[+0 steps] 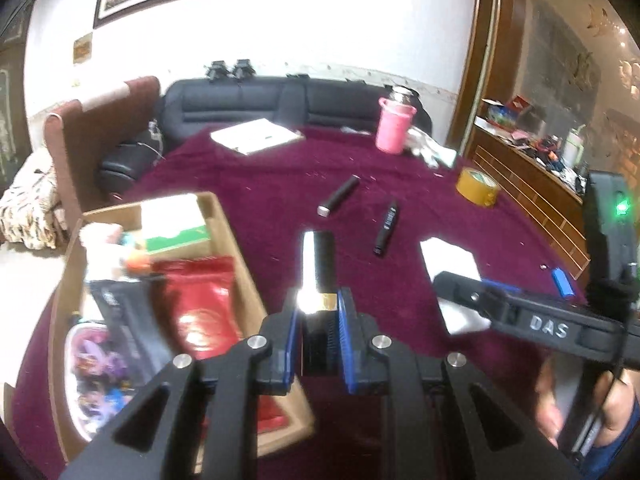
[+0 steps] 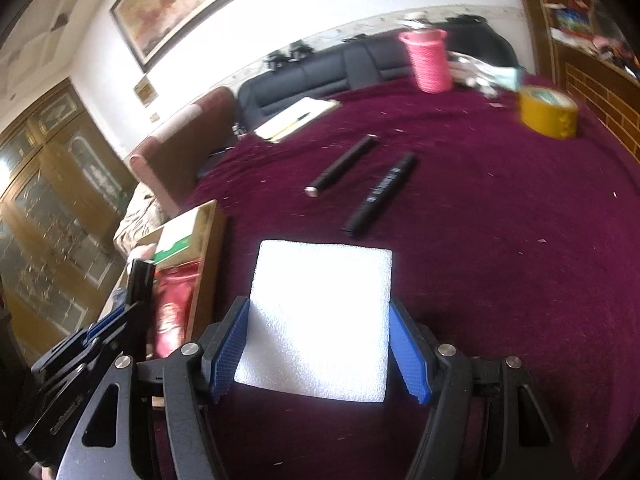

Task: Organize objects
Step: 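Carry the black tube and foam pad over the tray with both tools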

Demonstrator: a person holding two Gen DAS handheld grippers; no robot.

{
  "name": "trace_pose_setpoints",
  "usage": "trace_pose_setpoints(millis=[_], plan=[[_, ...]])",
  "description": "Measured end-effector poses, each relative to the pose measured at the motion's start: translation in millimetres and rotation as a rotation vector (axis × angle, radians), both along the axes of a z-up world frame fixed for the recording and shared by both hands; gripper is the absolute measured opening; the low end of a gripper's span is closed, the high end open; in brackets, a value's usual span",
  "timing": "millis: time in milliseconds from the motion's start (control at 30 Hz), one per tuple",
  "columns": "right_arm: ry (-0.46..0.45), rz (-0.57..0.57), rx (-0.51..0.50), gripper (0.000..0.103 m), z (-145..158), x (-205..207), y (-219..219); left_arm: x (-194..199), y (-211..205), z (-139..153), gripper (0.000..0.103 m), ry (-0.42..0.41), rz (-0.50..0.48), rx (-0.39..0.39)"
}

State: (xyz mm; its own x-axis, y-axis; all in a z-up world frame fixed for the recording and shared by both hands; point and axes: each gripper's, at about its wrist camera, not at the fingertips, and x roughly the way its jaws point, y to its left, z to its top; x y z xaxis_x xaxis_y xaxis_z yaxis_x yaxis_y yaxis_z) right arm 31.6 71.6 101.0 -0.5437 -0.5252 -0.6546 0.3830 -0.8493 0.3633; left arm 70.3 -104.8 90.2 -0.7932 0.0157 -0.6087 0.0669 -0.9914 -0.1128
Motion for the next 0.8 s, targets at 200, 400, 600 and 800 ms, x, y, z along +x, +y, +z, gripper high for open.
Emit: trace_pose_setpoints(millis=[200,400,600,800], plan=[[0.009,0.072,0.014,0.072,4,16,-35,13,-31,0,0.017,0.017,0.046,0.030],[0.009,0.133,0.035,0.072,4,27,-64,32,-76,7,0.017,0.051,0.119,0.091],[0.007,0.181,0.045,0.073,6,31,-89,46,-123,4,0.017,0.055,0.210,0.142],[0.004,0.244,0.055,0.073,8,36,-118,46,-157,-6,0.017,0.037,0.264,0.193]])
